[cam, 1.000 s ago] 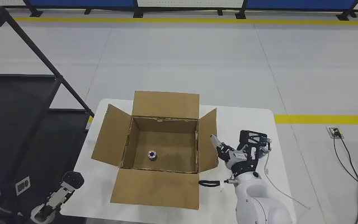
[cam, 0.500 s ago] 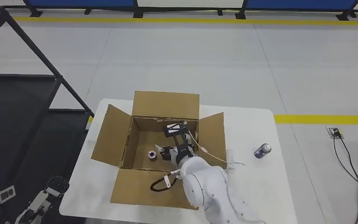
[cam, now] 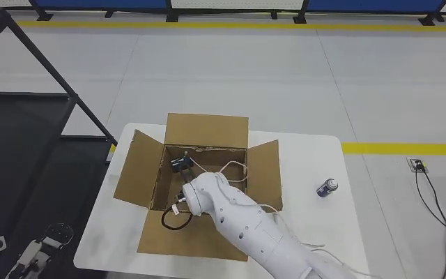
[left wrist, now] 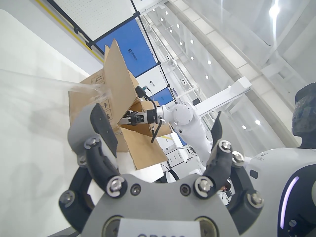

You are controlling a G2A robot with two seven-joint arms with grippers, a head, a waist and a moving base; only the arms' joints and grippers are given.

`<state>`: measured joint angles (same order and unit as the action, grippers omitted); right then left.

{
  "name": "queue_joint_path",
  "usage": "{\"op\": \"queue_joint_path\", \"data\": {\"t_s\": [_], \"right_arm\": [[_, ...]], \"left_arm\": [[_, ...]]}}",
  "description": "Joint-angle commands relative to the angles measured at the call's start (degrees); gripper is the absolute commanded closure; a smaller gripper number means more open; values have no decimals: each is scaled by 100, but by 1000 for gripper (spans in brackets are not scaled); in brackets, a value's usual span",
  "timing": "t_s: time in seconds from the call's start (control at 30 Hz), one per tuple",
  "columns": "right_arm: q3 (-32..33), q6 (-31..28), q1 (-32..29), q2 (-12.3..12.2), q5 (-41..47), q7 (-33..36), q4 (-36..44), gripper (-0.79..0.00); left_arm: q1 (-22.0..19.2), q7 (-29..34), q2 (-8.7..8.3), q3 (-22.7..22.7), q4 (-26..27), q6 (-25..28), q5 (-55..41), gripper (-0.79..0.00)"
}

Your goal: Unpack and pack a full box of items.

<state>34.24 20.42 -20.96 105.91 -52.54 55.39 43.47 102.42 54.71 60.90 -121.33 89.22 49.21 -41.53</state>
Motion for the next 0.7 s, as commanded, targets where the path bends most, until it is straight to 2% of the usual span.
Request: {"op": "queue_joint_path", "data": {"t_s": [0.0,0.17,0.23,0.3,0.33,0.47,0.53,0.67], "right_arm": [[-77,-39,86,137,109,-211,-405,-739],[-181,-243,248,474,409,-759,-1232,-650],[-177,-360,316,577,510,-957,-1523,-643],[-156,-497,377,664,614,-1138,-1789,-499],[-144,-546,402,706,665,-1209,-1905,-480],[-89,-662,522,847,818,-1416,-2331,-499],[-60,-708,591,895,876,-1430,-2513,-474],[-1,-836,665,925,997,-1316,-2723,-514]], "left_arm": [[-17,47,-5,-14,-23,-11,-25,-785],[-44,105,-17,-17,-36,-69,-50,-785],[-51,119,-21,-11,-42,-83,-47,-785],[-59,128,-25,-3,-54,-92,-52,-785],[-62,136,-27,2,-59,-99,-57,-785],[-68,151,-34,3,-91,-115,-54,-785],[-68,153,-36,1,-106,-117,-70,-785],[-58,142,-39,-9,-144,-106,-95,-785]]}}
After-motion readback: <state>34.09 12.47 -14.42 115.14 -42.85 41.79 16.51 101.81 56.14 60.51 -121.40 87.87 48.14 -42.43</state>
